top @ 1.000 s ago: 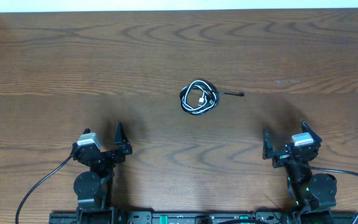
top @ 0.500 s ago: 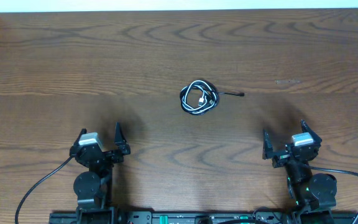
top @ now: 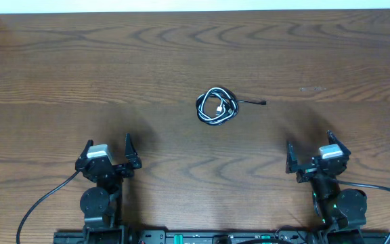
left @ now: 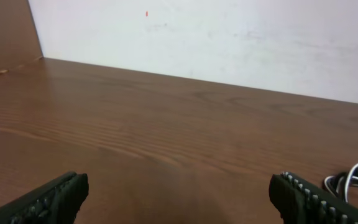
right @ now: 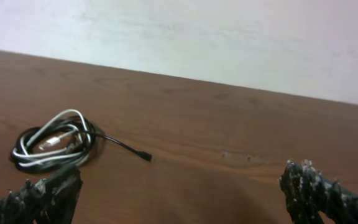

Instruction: Untangle cables

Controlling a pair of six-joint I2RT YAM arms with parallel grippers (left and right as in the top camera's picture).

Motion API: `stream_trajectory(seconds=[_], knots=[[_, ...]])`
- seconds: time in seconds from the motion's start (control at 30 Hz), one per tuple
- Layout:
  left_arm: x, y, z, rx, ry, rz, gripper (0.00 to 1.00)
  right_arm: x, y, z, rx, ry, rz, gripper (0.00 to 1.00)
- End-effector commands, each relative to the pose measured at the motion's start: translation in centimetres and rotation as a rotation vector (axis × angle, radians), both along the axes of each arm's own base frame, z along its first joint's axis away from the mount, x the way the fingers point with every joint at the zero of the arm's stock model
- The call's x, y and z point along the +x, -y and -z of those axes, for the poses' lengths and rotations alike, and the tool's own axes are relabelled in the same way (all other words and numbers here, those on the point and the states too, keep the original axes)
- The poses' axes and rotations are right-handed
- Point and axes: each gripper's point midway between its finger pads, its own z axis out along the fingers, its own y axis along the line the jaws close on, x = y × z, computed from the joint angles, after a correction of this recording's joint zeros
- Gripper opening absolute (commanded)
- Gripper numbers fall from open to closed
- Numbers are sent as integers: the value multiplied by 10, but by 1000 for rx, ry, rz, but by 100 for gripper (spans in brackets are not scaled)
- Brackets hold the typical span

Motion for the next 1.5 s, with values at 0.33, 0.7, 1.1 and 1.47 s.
stream_trajectory(seconds=[0.33, 0.7, 1.1, 1.47], knots=[[0, 55, -14, -15, -6, 323, 98, -7, -29, 3, 195, -85, -160, 99], [23, 95, -94, -67, -77, 571, 98, 4, -31, -60, 123, -58, -170, 99], [91, 156, -116, -27, -394, 680, 98, 69, -48, -97, 37, -288, -225, 99], [151, 213, -102, 41, -684, 755, 98, 128, -54, -98, 29, -527, -266, 99]])
